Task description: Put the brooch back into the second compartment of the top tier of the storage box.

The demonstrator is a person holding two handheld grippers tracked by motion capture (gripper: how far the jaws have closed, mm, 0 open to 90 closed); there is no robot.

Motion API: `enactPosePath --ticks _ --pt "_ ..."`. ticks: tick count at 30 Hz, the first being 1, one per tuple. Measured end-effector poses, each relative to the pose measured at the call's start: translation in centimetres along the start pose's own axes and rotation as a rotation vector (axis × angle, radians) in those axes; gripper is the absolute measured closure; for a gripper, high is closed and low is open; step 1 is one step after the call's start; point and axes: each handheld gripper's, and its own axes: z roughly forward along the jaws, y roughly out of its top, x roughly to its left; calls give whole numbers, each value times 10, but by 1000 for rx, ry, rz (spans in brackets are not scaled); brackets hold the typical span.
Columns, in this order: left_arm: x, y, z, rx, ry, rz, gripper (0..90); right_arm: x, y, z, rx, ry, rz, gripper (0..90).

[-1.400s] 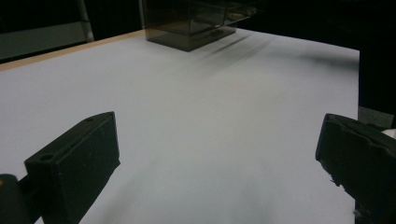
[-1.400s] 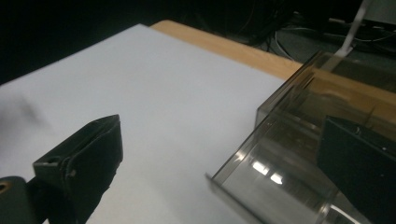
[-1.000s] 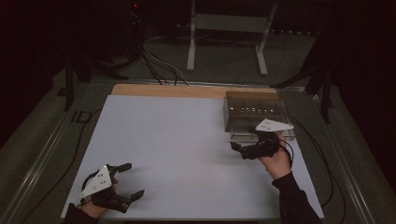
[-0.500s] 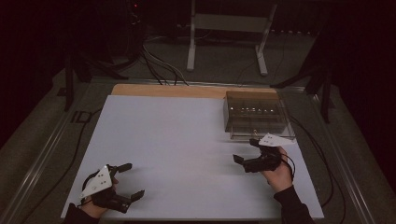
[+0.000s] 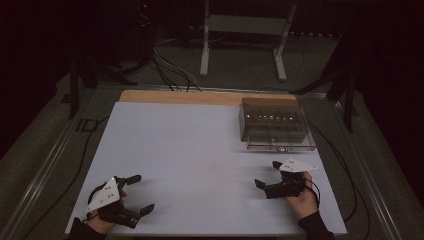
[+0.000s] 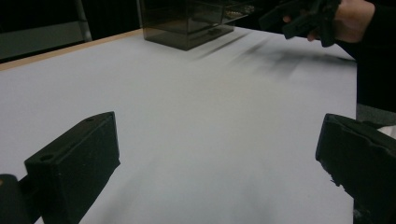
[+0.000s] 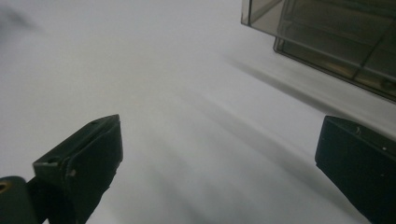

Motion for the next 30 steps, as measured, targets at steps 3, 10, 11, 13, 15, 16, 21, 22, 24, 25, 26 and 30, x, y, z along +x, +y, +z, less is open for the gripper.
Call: enactPosePath --ticks 3,10,11,13,15,16,21,22,24,25,26,30 --pt "0 0 0 4 -1 6 6 0 -6 -4 3 -6 5 8" --pt "0 0 0 0 -2 2 6 -5 -22 -15 28 -14 10 8" --pt "0 0 0 -1 -3 -1 6 -6 -25 -16 32 -18 19 8" --pt "-1 0 0 0 -3 1 6 -9 -29 -20 31 -22 39 8" --pt "0 0 0 2 -1 3 6 -11 -32 -24 26 -29 53 8" --pt "0 0 0 -2 -1 -2 6 -12 -34 -26 26 -37 55 8" --pt "0 0 1 3 0 3 6 -13 -44 -33 31 -56 59 8" --pt "0 0 1 3 0 1 6 -14 -45 -33 34 -56 60 8" --pt "-1 0 1 3 -1 3 6 -14 -46 -33 31 -60 63 8" --pt "-1 0 1 6 -2 7 6 -15 -46 -33 25 -59 65 8" --pt "-1 0 1 7 -2 8 6 -15 -45 -33 22 -59 62 9" --pt "-1 -1 1 8 -3 3 6 -14 -44 -30 15 -61 49 8"
